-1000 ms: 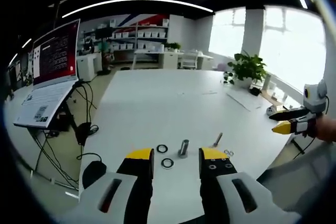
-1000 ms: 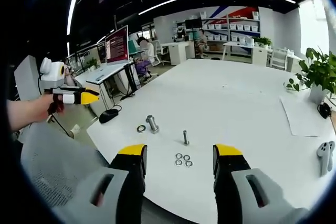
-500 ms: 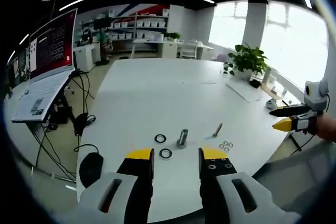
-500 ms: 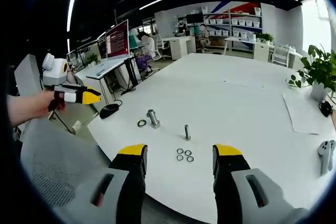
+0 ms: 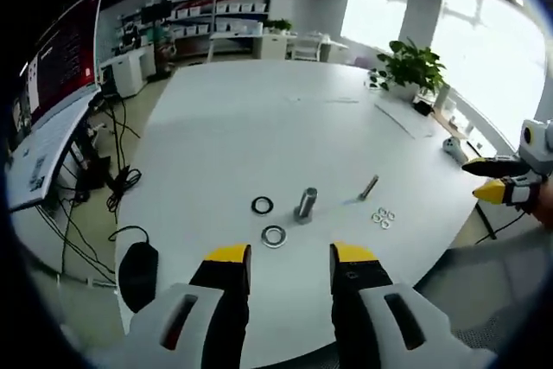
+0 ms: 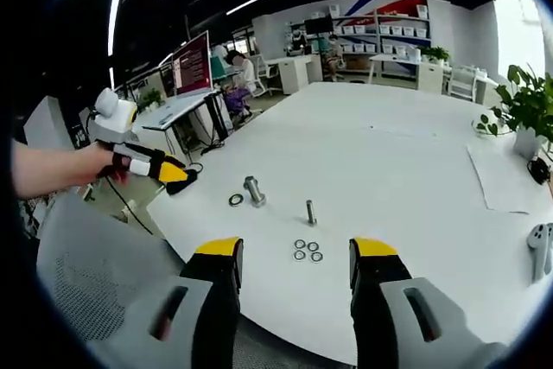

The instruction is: Place the washer onto the threaded stud by aligning its center hole with the stud, sliding it down to the base, and recovering from edge contact or off-axis alignment until the washer reaches the visible bottom stop.

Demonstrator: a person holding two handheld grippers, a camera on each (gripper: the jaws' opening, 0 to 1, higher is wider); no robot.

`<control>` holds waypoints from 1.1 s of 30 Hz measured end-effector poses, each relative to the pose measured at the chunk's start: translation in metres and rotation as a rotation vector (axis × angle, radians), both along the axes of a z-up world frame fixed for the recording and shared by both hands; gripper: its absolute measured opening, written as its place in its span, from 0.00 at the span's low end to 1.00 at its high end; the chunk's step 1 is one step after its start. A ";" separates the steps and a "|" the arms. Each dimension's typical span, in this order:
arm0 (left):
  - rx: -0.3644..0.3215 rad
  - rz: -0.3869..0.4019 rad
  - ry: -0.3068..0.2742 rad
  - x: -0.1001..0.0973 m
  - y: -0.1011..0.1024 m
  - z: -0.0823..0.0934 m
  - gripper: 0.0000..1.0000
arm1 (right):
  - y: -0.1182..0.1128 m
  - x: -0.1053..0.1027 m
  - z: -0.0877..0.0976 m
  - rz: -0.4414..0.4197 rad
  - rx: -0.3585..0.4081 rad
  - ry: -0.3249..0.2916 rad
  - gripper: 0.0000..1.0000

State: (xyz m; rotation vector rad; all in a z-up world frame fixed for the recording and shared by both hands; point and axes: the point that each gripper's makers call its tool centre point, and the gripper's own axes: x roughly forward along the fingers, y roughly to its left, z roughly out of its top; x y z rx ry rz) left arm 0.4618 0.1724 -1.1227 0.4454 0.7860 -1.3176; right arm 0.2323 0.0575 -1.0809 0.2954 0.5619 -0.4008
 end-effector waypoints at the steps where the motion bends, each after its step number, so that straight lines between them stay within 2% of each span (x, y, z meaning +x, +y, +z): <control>1: 0.011 -0.007 0.003 0.001 -0.004 -0.006 0.35 | 0.000 0.000 0.000 -0.001 0.001 0.000 0.52; 7: 0.109 -0.077 -0.011 0.004 -0.013 -0.029 0.35 | 0.001 -0.001 -0.002 0.002 0.004 0.006 0.52; 10: 0.131 -0.094 0.001 0.008 -0.020 -0.040 0.35 | 0.001 0.000 -0.002 0.004 0.000 0.009 0.52; 12: 0.153 -0.107 -0.004 0.003 -0.014 -0.042 0.35 | 0.001 -0.001 -0.003 0.005 0.003 0.012 0.52; 16: 0.208 -0.136 -0.006 0.009 -0.025 -0.056 0.35 | 0.002 -0.001 -0.003 0.007 0.003 0.014 0.52; 17: 0.213 -0.137 -0.007 0.006 -0.021 -0.049 0.35 | 0.002 -0.001 -0.003 0.009 0.001 0.014 0.52; 18: 0.224 -0.141 -0.006 0.006 -0.021 -0.050 0.35 | 0.001 -0.002 -0.002 0.007 -0.002 0.016 0.52; 24: 0.270 -0.169 -0.009 0.012 -0.029 -0.064 0.35 | -0.001 -0.004 -0.002 -0.011 0.005 0.009 0.52; 26: 0.289 -0.177 -0.014 0.010 -0.028 -0.063 0.35 | -0.001 -0.004 -0.003 -0.009 0.008 0.011 0.52; 29: 0.313 -0.191 -0.017 0.013 -0.036 -0.075 0.35 | -0.001 -0.003 -0.002 -0.006 0.004 0.011 0.52; 33: 0.335 -0.204 -0.022 0.017 -0.038 -0.082 0.35 | 0.000 -0.003 -0.003 -0.007 0.009 0.012 0.52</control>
